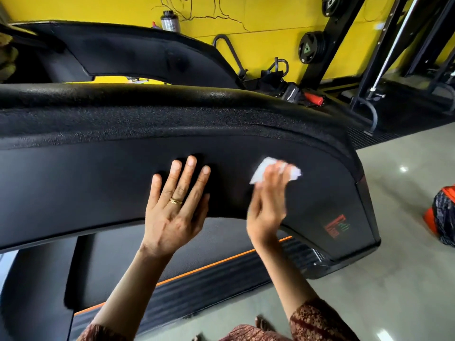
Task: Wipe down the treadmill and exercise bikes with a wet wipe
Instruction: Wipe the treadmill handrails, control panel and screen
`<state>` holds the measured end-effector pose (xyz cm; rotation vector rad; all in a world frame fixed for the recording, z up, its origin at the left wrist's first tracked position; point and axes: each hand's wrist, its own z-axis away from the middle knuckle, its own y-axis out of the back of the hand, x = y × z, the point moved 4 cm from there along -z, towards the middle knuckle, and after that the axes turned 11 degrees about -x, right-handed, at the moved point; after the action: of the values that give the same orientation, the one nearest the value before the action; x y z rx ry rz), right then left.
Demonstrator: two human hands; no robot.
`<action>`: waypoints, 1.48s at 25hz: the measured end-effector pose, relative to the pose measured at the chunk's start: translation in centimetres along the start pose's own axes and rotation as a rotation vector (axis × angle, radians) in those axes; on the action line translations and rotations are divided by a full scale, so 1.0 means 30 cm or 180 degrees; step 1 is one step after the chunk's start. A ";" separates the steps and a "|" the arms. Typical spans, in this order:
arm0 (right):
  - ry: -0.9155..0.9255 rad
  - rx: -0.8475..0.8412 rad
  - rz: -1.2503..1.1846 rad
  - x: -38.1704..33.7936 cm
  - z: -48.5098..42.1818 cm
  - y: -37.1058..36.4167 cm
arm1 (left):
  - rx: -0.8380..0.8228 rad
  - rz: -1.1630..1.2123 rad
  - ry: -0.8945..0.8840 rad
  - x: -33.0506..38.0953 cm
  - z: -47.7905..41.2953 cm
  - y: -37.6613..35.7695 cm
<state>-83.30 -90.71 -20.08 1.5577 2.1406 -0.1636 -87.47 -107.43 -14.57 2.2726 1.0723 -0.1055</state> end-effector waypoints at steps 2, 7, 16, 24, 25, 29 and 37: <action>0.0814 -0.0839 0.0161 -0.032 0.142 -0.049 | -0.0014 -0.0128 -0.0010 0.013 0.003 -0.014; 0.0768 -0.0671 0.0221 0.084 0.011 0.039 | -0.0043 -0.0217 0.0121 0.043 0.020 -0.024; 0.1534 -0.1516 0.0373 0.213 0.135 0.062 | -0.0210 -0.0149 0.0113 0.149 0.012 -0.085; 0.1314 -0.1529 0.0233 0.251 0.151 0.081 | -0.0102 -0.0033 0.0134 0.251 -0.058 -0.140; 0.1468 -0.1812 0.0285 0.271 0.210 0.081 | -0.0113 -0.0032 0.0104 0.262 -0.062 -0.146; 0.0766 -0.0895 0.0155 0.374 0.013 0.153 | -0.0177 -0.0006 -0.0105 0.309 -0.060 -0.177; 0.1380 -0.2057 0.0104 0.410 0.270 0.112 | -0.0162 0.0084 -0.0178 0.384 -0.090 -0.221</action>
<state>-80.56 -81.94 -32.06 1.3033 2.1504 0.8640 -85.04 -94.97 -19.35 2.2246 1.0049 -0.1288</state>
